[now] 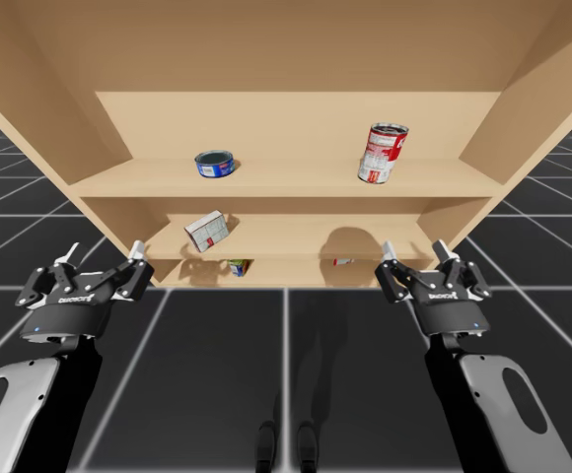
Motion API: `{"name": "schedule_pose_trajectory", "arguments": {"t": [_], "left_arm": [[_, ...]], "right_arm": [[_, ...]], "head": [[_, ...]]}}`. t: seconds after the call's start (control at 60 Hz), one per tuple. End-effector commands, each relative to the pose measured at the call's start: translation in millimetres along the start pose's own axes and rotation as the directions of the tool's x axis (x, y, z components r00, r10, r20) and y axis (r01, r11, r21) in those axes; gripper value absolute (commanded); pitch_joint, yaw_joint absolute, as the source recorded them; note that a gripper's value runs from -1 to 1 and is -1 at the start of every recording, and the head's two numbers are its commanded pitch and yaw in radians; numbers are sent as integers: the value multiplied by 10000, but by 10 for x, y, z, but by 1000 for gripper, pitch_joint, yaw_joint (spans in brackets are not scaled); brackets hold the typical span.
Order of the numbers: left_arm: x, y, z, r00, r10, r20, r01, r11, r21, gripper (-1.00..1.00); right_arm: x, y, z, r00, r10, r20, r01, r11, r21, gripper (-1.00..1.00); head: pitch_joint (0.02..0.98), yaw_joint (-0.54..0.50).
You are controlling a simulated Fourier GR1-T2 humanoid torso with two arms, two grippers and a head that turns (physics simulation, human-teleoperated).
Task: Look through the shelves, find the tuna can, and take it.
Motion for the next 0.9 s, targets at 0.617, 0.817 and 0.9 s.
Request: {"name": "schedule_pose_trajectory", "arguments": {"t": [0.617,0.817,0.9], "left_arm": [[4,2,-6,10000,79,-58,-79,9999,88,-1000],[181,-106,110,9991,407,147,-401,9983,-429,-1000],[327,-174,197,9985,409,377,-384,9972,-639,-1000]], "right_arm": [[6,22,-4,9989,-201,-424,219,9989,417,-1000],[11,31,-11,9986,-237,-478,256,9989,393,-1000],[13,31,-13,9985,-243,-497,262,9990,369,-1000]], "head": [[291,229],[312,212],[313,211]]}}
